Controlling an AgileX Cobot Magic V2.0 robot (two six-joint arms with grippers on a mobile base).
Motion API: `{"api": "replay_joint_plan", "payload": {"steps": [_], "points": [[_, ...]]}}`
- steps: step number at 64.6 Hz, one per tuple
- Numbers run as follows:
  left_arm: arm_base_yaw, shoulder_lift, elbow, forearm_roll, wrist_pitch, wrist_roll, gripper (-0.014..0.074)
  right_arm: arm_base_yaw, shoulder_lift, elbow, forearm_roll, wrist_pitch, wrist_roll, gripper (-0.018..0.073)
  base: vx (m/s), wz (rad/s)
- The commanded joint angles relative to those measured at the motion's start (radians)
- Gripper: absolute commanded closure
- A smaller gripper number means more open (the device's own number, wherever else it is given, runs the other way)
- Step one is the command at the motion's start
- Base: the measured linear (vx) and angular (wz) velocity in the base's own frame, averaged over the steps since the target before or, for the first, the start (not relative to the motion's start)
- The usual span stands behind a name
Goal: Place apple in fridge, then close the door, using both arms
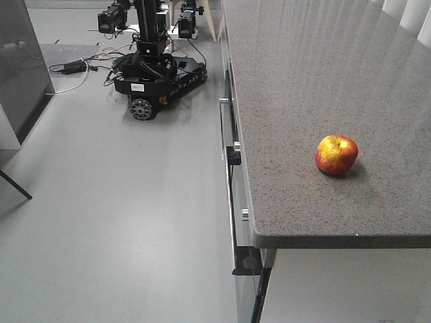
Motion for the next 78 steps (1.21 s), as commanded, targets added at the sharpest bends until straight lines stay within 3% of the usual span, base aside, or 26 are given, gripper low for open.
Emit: {"api": "replay_joint_plan", "payload": {"steps": [1,63,70,78], "points": [[0.003,-0.016,0.029,0.000,-0.068,-0.003,0.0602,-0.001,-0.007,0.000,-0.012,-0.078,0.000,0.0561,0.00,0.00],[0.003,-0.016,0.029,0.000,-0.068,-0.003,0.0602,-0.001,-0.007,0.000,-0.012,-0.078,0.001,0.0561,0.00,0.00],[0.003,-0.016,0.029,0.000,-0.068,-0.003,0.0602,0.002,-0.007,0.000,0.031,-0.090,0.044,0.0561,0.00,0.00],[0.003,-0.016,0.029,0.000,-0.068,-0.003,0.0602,0.002,-0.007,-0.001,0.154,-0.184,0.152,0.0561,0.00,0.00]]}}
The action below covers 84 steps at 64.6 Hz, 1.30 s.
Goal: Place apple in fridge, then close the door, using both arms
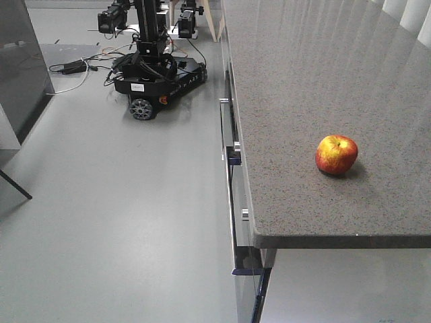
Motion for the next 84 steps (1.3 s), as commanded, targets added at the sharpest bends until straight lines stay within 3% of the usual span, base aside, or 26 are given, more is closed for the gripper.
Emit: {"api": "replay_joint_plan", "payload": {"steps": [1,8,18,29,39,49,56,68,84], "points": [[0.003,-0.016,0.029,0.000,-0.068,-0.003,0.0602,0.002,-0.007,-0.001,0.086,-0.149,0.077,0.0561,0.00,0.00],[0.003,-0.016,0.029,0.000,-0.068,-0.003,0.0602,0.002,-0.007,-0.042,0.092,-0.137,0.095,0.0561,0.00,0.00],[0.003,-0.016,0.029,0.000,-0.068,-0.003,0.0602,0.002,0.023,-0.246,0.089,0.110,0.077,0.0556,0.00,0.00],[0.003,-0.016,0.029,0.000,-0.068,-0.003,0.0602,0.002,0.165,-0.529,0.096,0.351,-0.088,0.0491,0.00,0.00],[0.003,-0.016,0.029,0.000,-0.068,-0.003,0.0602,0.002,0.308,-0.704,0.170,0.431,-0.225,0.0285,0.00,0.00],[0.003,-0.016,0.029,0.000,-0.068,-0.003,0.0602,0.002,0.388,-0.743,0.229,0.433,-0.267,-0.0017,0.00,0.00],[0.003,-0.016,0.029,0.000,-0.068,-0.003,0.0602,0.002,0.420,-0.743,0.222,0.414,-0.269,-0.0139,0.00,0.00],[0.003,-0.016,0.029,0.000,-0.068,-0.003,0.0602,0.002,0.511,-0.771,0.224,0.386,-0.320,-0.0151,0.00,0.00],[0.003,-0.016,0.029,0.000,-0.068,-0.003,0.0602,0.002,0.836,-1.024,0.220,0.401,-0.323,-0.0131,0.00,0.00]]}}
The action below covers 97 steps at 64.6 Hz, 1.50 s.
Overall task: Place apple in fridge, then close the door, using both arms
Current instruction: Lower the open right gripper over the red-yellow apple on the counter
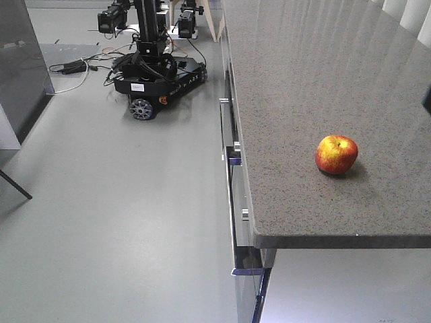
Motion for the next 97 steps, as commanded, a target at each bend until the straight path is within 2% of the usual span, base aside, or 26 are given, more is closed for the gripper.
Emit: {"api": "replay_joint_plan", "payload": {"steps": [1,14,26,43,55,97], "points": [[0.003,-0.016,0.029,0.000,-0.068,-0.003,0.0602,0.002,0.122,-0.117,0.001,-0.071,-0.013,-0.0130,0.00,0.00],[0.003,-0.016,0.029,0.000,-0.068,-0.003,0.0602,-0.001,0.425,-0.321,-0.037,-0.018,0.038,-0.0125,0.00,0.00],[0.003,-0.016,0.029,0.000,-0.068,-0.003,0.0602,-0.001,0.641,-0.489,-0.199,0.038,0.191,-0.0119,0.00,0.00],[0.003,-0.016,0.029,0.000,-0.068,-0.003,0.0602,-0.001,0.887,-0.704,-0.390,0.252,0.346,-0.0111,0.00,0.00],[0.003,-0.016,0.029,0.000,-0.068,-0.003,0.0602,-0.001,1.011,-0.779,-0.392,0.338,0.348,-0.0109,0.00,0.00],[0.003,-0.016,0.029,0.000,-0.068,-0.003,0.0602,-0.001,1.086,-0.779,-0.392,0.338,0.333,-0.0099,0.00,0.00]]}}
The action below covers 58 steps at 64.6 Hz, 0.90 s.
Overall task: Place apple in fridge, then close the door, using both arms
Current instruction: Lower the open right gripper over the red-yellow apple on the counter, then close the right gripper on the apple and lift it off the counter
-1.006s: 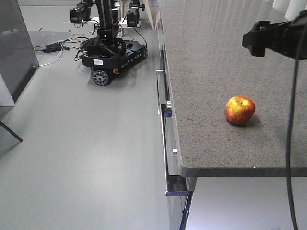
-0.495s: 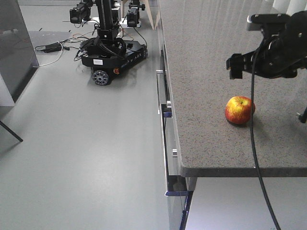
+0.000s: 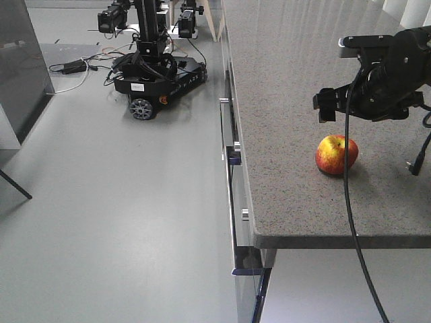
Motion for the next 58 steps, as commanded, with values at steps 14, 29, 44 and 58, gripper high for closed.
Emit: {"api": "replay_joint_plan", "payload": {"steps": [14,29,44,58], "points": [[0.003,-0.016,0.029,0.000,-0.068,-0.003,0.0602,-0.001,0.011,-0.034,-0.015,-0.030,-0.010,-0.0093,0.00,0.00],[0.003,-0.016,0.029,0.000,-0.068,-0.003,0.0602,-0.001,0.056,-0.034,-0.015,-0.017,-0.006,-0.0088,0.00,0.00],[0.003,-0.016,0.029,0.000,-0.068,-0.003,0.0602,-0.001,0.105,-0.034,-0.015,-0.001,-0.006,-0.0083,0.00,0.00],[0.003,-0.016,0.029,0.000,-0.068,-0.003,0.0602,-0.001,0.113,-0.034,-0.015,0.006,-0.006,-0.0045,0.00,0.00]]}}
